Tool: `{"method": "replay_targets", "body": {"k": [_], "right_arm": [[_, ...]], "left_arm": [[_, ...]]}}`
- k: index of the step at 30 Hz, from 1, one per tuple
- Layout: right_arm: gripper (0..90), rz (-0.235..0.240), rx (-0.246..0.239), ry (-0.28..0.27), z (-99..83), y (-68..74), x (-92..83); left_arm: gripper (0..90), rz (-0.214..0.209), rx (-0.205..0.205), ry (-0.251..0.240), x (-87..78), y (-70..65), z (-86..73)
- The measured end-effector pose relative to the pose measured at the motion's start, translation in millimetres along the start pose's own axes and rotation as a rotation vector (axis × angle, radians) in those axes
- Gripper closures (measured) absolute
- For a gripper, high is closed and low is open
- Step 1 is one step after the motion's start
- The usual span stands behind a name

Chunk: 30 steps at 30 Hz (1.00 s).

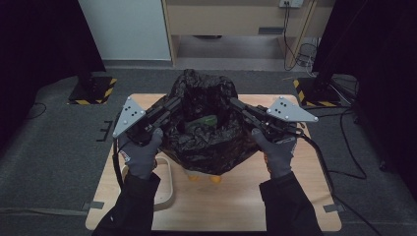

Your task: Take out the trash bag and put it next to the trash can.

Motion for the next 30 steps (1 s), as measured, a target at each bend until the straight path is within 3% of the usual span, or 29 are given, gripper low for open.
{"method": "replay_targets", "body": {"k": [9,19,25,30], "right_arm": [[90.0,0.084,-0.015,-0.017,7.0,15.5,3.8],[90.0,0.166,-0.017,-0.017,12.7,30.1,6.2],[90.0,0.175,-0.01,-0.019,13.5,30.1,5.7],[90.0,0.178,0.0,-0.025,14.2,29.5,6.9]], "left_arm": [[84.4,-0.053,-0.004,-0.084,6.2,-18.4,12.6],[84.3,-0.15,-0.01,-0.116,20.3,-44.1,19.6],[83.1,-0.201,-0.014,-0.113,26.5,-51.1,16.5],[76.8,-0.242,-0.015,-0.106,30.2,-55.7,13.1]]}}
Point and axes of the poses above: each handheld gripper's, and its own axes: x roughly forward along the jaws, z roughly out of its top, y roughly to its left, the point moved 6 cm from there along x, roughly forward along the jaws, and after that the axes turned 12 degrees about x, right-handed, at the moved point
